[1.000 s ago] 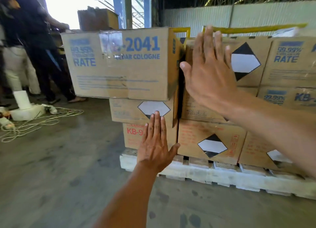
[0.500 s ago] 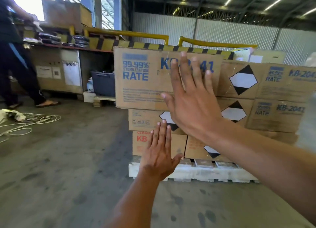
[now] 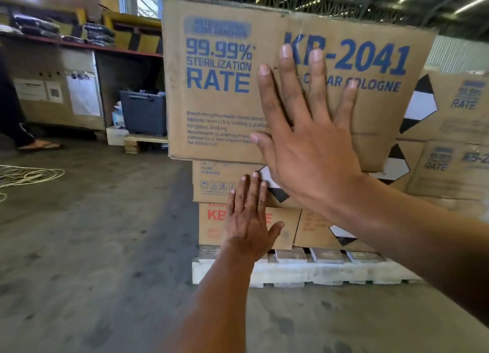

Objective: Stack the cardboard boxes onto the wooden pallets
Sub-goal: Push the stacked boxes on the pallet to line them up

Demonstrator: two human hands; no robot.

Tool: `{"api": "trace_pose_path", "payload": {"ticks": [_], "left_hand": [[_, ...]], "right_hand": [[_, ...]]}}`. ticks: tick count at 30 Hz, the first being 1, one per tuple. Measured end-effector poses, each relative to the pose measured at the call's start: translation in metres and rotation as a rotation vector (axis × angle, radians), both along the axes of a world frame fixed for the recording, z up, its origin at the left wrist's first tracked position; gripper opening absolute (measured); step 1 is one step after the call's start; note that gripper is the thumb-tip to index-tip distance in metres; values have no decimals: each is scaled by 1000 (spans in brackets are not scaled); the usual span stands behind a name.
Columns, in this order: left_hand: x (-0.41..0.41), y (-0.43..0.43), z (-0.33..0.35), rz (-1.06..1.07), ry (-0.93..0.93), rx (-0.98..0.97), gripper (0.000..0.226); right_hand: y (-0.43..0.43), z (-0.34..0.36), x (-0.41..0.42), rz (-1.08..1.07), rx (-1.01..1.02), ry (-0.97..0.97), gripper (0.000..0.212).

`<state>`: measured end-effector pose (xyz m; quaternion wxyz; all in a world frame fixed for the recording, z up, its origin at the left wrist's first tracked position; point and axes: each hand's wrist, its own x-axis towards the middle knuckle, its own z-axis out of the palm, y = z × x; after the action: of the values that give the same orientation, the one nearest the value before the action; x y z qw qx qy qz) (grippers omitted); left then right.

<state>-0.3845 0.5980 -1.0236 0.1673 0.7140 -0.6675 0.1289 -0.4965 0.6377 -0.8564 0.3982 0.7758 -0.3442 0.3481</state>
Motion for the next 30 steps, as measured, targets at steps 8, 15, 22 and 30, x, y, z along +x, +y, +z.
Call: {"api": "trace_pose_path", "payload": {"ticks": [8, 15, 22, 30], "left_hand": [[20, -40, -15, -12, -13, -41, 87], [38, -68, -16, -36, -13, -13, 92], [44, -83, -17, -30, -45, -32, 90], [61, -98, -21, -61, -118, -35, 90]], "right_hand": [[-46, 3, 10, -22, -37, -2, 77], [-96, 5, 31, -17, -42, 6, 76], [-147, 7, 48, -33, 2, 36, 75], [-182, 12, 64, -50, 59, 41, 73]]}}
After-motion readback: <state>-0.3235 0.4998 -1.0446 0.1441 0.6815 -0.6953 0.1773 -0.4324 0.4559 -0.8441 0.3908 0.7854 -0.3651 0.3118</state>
